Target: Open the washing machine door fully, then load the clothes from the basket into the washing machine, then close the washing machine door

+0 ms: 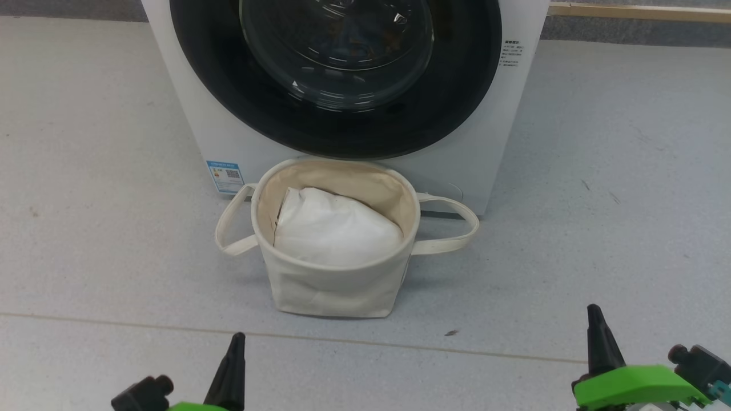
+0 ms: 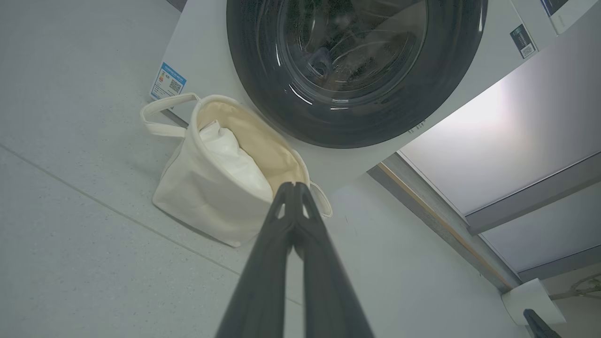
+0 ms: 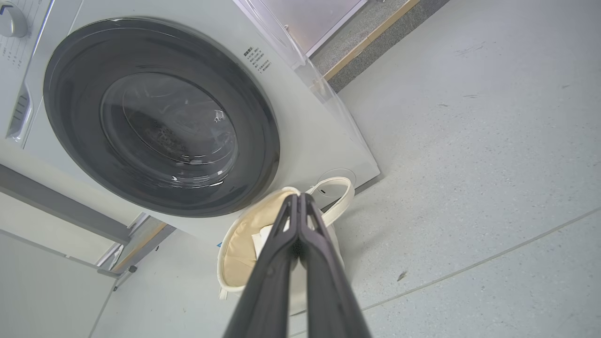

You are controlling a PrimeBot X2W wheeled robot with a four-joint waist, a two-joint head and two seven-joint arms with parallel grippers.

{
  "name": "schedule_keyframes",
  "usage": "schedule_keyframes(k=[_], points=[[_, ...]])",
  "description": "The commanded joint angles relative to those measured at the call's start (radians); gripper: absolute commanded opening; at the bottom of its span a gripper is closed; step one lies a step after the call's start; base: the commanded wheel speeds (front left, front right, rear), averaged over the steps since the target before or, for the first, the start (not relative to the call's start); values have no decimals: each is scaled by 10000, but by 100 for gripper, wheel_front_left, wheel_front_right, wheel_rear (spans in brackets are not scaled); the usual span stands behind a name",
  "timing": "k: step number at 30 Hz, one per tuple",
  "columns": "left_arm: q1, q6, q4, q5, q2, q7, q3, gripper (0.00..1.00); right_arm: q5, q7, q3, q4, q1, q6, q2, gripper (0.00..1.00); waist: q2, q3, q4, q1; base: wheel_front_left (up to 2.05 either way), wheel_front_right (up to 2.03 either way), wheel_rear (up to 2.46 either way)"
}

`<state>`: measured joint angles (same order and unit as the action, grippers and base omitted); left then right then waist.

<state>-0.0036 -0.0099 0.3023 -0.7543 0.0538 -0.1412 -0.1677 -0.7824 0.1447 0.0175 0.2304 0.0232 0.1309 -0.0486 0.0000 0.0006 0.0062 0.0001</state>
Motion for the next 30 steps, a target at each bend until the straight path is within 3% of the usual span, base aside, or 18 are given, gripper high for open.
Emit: schedule_keyframes(k=[1, 30], points=[[-479, -66, -343, -227, 100, 31, 280, 0, -239, -33, 28, -274, -465, -1, -201, 0, 0, 0, -1, 0, 0, 0, 0], [-682, -505, -440, -3550, 155, 878, 1106, 0, -3463, -879, -322, -123, -776, -1, -250, 0, 0, 10, -24, 0, 0, 0, 0]])
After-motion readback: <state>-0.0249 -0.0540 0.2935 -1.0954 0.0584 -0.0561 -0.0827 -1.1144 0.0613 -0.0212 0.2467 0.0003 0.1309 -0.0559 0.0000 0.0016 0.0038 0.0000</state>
